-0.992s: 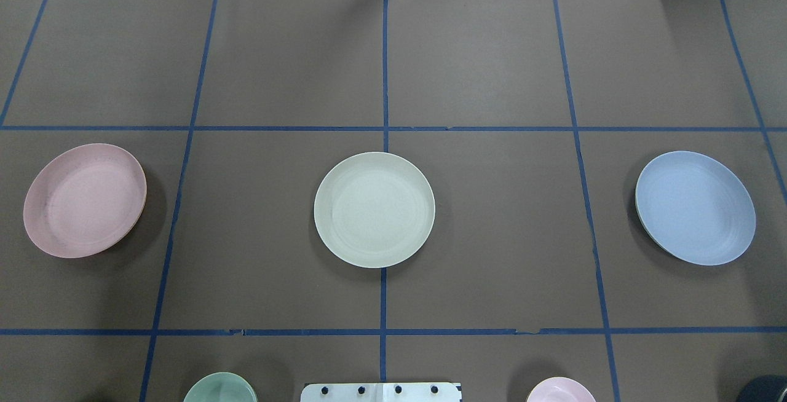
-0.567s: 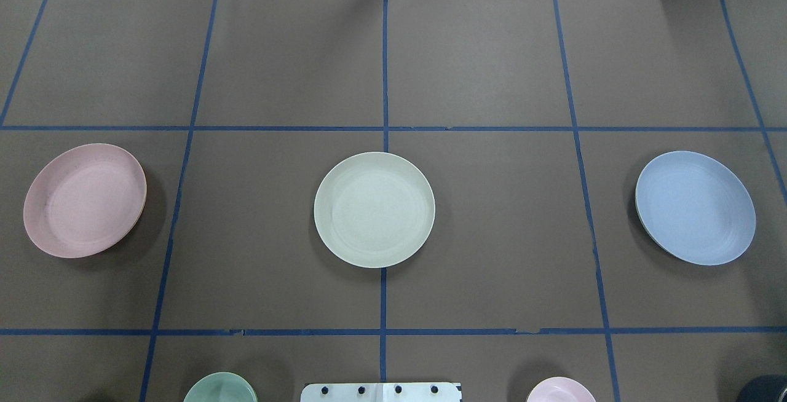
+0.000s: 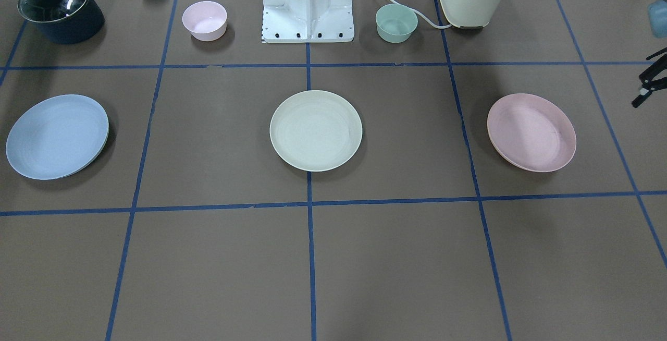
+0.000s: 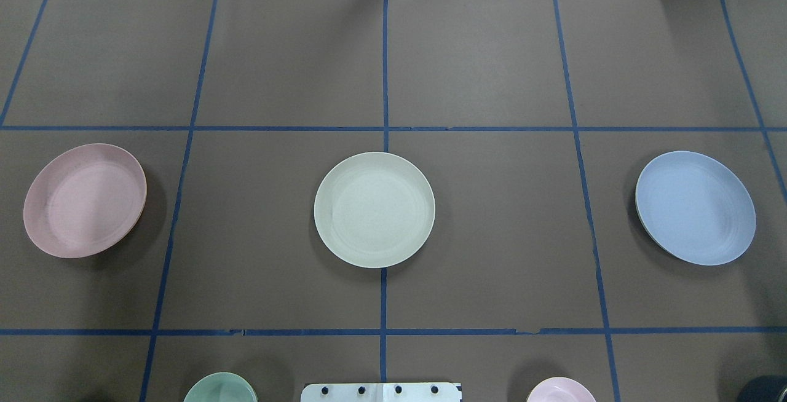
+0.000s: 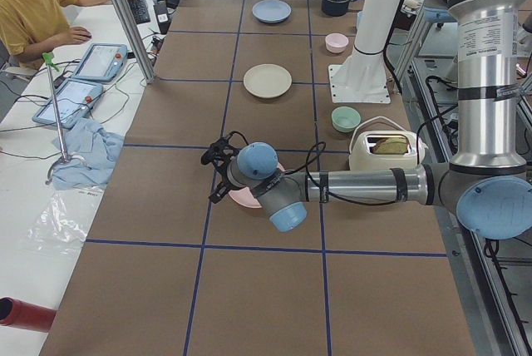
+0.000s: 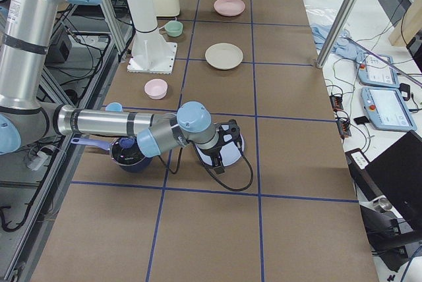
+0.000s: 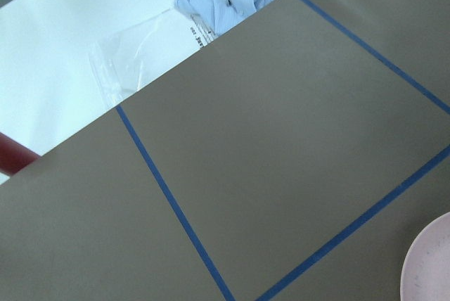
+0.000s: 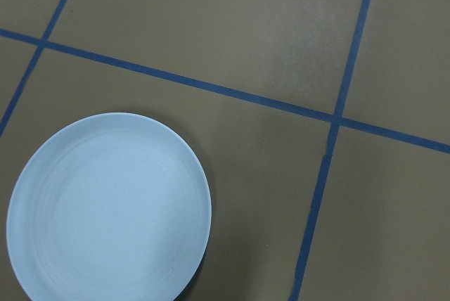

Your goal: Stack three plates with pink and blue

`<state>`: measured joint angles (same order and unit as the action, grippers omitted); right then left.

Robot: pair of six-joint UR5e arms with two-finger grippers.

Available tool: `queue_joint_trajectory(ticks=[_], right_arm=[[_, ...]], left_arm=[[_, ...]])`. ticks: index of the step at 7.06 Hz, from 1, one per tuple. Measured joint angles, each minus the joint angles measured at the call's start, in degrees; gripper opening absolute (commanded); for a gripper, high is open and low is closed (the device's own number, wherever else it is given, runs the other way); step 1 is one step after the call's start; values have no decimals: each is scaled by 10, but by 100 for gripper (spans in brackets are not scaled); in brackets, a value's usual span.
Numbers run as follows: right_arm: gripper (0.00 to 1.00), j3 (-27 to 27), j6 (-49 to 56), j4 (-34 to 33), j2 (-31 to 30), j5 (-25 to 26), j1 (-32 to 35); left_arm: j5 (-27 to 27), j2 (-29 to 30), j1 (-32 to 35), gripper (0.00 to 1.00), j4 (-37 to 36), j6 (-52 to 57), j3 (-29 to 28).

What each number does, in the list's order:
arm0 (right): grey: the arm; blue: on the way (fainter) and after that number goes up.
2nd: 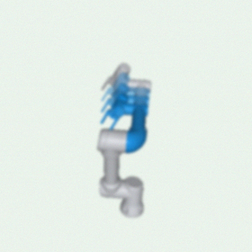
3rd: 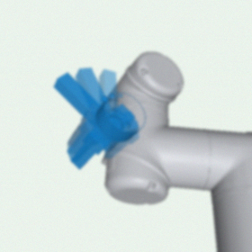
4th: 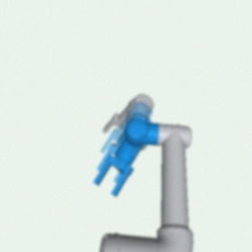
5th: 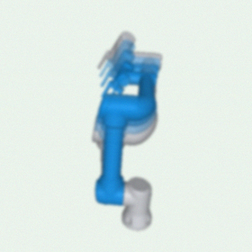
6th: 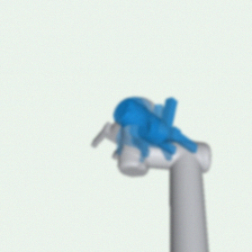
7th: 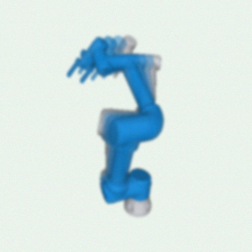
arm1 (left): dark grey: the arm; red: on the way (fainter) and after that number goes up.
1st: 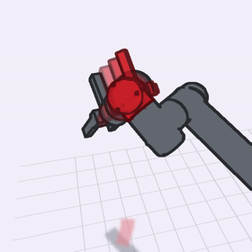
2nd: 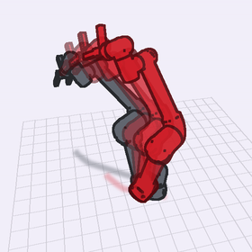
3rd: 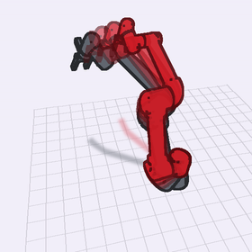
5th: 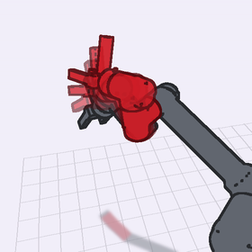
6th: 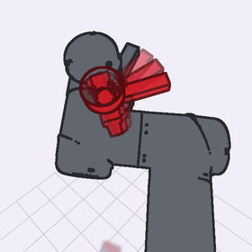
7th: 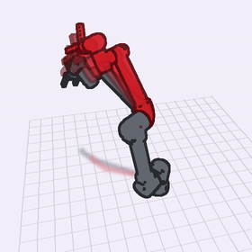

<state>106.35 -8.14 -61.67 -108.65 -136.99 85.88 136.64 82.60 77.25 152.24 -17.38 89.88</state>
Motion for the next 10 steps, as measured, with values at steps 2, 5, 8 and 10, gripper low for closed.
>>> queue_joint_trajectory(ticks=[2, 5, 8, 10], right_arm=[[100, 0, -38, 24, -9, 18, -18], [100, -1, -44, 50, -25, 21, -21], [100, -1, -44, 55, -28, 21, -21], [100, -1, -45, 55, -28, 21, -21]], left_arm=[[-107, -19, -84, 99, 97, -108, -44], [-234, -23, -199, 52, 172, -226, -85], [-292, -23, -260, 5, 185, -276, -92], [-297, -23, -265, 5, 187, -277, -99]])
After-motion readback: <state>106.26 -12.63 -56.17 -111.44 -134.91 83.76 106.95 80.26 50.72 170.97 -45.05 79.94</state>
